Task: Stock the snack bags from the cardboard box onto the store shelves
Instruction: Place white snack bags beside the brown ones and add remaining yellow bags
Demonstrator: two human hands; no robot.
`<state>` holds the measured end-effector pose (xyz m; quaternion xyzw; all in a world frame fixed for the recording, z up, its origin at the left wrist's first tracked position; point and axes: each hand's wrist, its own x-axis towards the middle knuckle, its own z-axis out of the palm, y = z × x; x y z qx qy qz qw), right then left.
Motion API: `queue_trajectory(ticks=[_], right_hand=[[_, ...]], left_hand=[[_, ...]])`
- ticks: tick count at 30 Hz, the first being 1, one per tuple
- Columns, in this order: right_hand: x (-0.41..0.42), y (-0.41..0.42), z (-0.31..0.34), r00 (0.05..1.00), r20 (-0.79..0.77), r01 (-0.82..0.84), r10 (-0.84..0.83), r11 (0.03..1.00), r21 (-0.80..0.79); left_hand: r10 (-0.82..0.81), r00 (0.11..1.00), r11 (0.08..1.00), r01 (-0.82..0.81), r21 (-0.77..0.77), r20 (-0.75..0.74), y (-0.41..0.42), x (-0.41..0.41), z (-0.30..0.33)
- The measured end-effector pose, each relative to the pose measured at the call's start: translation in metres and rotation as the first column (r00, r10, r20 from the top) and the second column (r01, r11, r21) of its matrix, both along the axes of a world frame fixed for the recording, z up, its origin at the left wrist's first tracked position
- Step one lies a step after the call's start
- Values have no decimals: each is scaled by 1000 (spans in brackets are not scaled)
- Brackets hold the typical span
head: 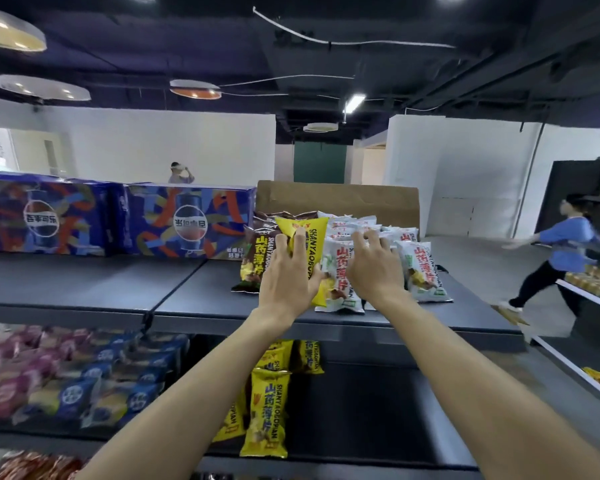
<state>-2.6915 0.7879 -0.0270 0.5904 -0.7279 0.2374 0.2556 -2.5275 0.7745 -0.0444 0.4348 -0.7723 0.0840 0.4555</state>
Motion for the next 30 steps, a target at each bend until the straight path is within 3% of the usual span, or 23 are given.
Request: queue_trajectory(ticks=[6, 11, 15, 18, 21, 26, 30], right_hand=[[40, 6, -35, 995, 40, -93, 95, 995, -44], [67, 41, -123, 985, 56, -154, 164, 977, -147], [66, 75, -195, 981, 60, -177, 185, 977, -118], [57, 85, -233, 982, 106, -158, 154, 987, 27], [41, 81, -256, 985, 139, -119, 100, 983, 137], [6, 53, -269, 986, 150, -97, 71, 980, 173], [-23, 22, -277, 966, 242, -141, 95, 974, 179]], left_hand=[[-133, 982, 989, 141, 54, -136, 17, 41, -44], [-213, 969, 968, 227, 109, -127, 50, 54, -130], [-275, 958, 939, 286, 190, -81, 63, 61, -207], [-239, 970, 937, 244, 252, -48, 62, 53, -252], [-154, 988, 965, 148, 217, 11, 48, 35, -272], [-128, 992, 968, 130, 216, -22, 7, -13, -271], [-91, 995, 961, 97, 258, -37, -34, -48, -283]])
